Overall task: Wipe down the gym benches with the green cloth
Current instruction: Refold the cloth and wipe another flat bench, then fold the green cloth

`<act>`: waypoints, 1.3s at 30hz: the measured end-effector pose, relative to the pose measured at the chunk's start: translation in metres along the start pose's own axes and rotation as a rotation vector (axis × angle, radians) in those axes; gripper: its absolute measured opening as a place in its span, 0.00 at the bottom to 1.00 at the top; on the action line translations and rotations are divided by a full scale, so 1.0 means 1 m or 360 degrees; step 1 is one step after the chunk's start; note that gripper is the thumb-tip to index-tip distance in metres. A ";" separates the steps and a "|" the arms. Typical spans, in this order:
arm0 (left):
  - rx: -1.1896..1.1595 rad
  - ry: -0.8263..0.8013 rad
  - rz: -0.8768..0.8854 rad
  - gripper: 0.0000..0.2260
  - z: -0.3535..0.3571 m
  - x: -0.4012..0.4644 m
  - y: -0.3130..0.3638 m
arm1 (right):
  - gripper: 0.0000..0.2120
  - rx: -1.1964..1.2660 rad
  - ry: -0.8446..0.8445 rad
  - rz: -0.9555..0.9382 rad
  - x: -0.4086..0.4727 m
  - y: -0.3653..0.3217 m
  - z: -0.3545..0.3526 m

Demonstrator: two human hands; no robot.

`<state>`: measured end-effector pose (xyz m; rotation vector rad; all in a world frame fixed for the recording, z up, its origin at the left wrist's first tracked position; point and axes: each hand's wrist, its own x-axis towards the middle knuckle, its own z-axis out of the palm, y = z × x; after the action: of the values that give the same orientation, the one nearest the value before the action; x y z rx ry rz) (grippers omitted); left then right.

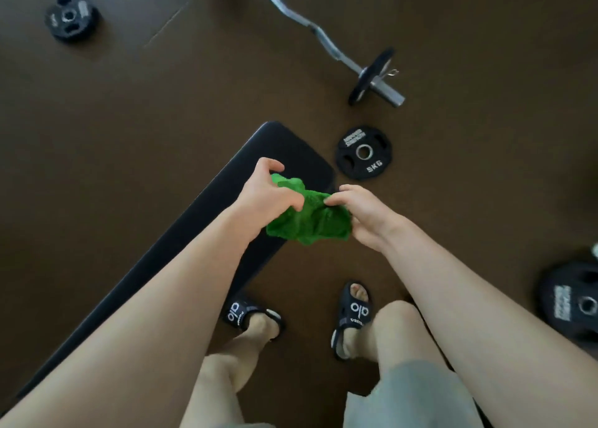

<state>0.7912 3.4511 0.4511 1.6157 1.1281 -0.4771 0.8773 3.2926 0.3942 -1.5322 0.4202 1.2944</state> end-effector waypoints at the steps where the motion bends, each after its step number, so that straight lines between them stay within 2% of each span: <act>1: 0.0113 -0.0055 0.0067 0.33 0.010 -0.013 0.024 | 0.19 0.0069 0.0036 -0.0001 -0.020 -0.009 -0.020; 7: 0.0797 -0.0265 0.0466 0.28 0.096 -0.091 0.158 | 0.30 0.0467 0.0273 -0.0176 -0.139 -0.048 -0.136; 12: 0.1243 -0.0340 0.0822 0.23 0.177 -0.145 0.251 | 0.42 0.0489 0.0497 -0.0338 -0.218 -0.064 -0.228; 14: 0.1363 -0.0391 0.0939 0.21 0.208 -0.166 0.279 | 0.44 0.0467 0.0606 -0.0424 -0.243 -0.066 -0.259; 24: 0.1726 -0.0692 0.1291 0.19 0.329 -0.225 0.359 | 0.33 0.0724 0.1053 -0.0593 -0.325 -0.049 -0.356; 27: 0.1844 -0.0815 0.1433 0.17 0.366 -0.238 0.377 | 0.28 0.0666 0.1257 -0.0616 -0.343 -0.042 -0.377; 33: 0.2155 -0.1116 0.1867 0.13 0.458 -0.284 0.394 | 0.19 0.0570 0.1622 -0.0403 -0.386 -0.002 -0.419; 39: 0.2463 -0.1516 0.2275 0.10 0.559 -0.351 0.385 | 0.11 0.0768 0.1927 -0.0254 -0.446 0.074 -0.463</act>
<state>1.0799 2.7977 0.7221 2.3446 -1.5287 -0.9685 0.8952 2.7183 0.6916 -1.7109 1.2227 -0.0237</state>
